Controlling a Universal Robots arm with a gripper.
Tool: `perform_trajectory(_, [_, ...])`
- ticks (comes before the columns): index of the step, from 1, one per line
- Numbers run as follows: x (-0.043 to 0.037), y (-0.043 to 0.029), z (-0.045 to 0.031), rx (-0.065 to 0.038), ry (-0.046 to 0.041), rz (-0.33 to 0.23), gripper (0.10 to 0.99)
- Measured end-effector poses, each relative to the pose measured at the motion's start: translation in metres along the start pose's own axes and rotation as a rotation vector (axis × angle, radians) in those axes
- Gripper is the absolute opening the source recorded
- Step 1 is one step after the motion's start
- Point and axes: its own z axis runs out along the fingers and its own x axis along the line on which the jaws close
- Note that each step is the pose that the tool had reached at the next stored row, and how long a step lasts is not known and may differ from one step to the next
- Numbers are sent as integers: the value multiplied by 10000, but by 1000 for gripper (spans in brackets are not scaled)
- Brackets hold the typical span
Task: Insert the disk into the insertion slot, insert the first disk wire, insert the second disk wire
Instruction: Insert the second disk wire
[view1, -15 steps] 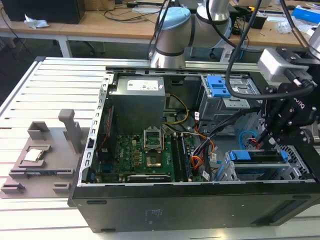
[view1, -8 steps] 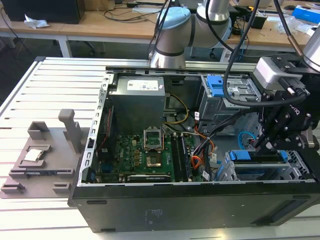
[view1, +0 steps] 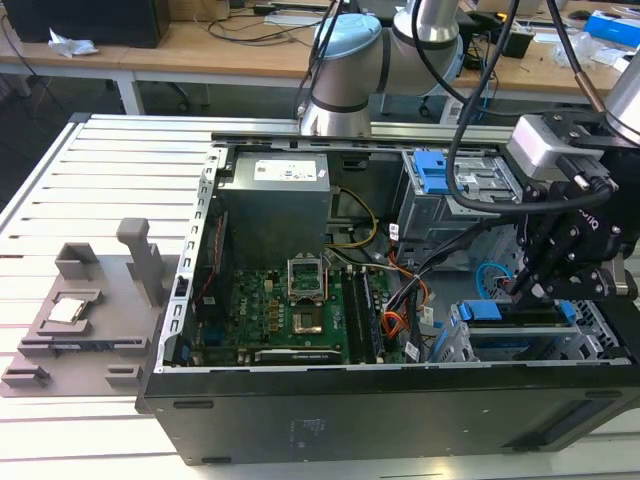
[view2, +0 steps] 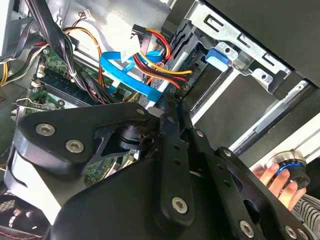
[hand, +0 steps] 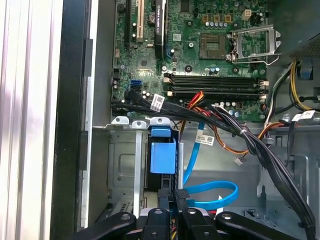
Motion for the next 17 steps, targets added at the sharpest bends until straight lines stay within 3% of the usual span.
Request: perform_trajectory(17, [26, -20, 39, -4, -1, -7, 165])
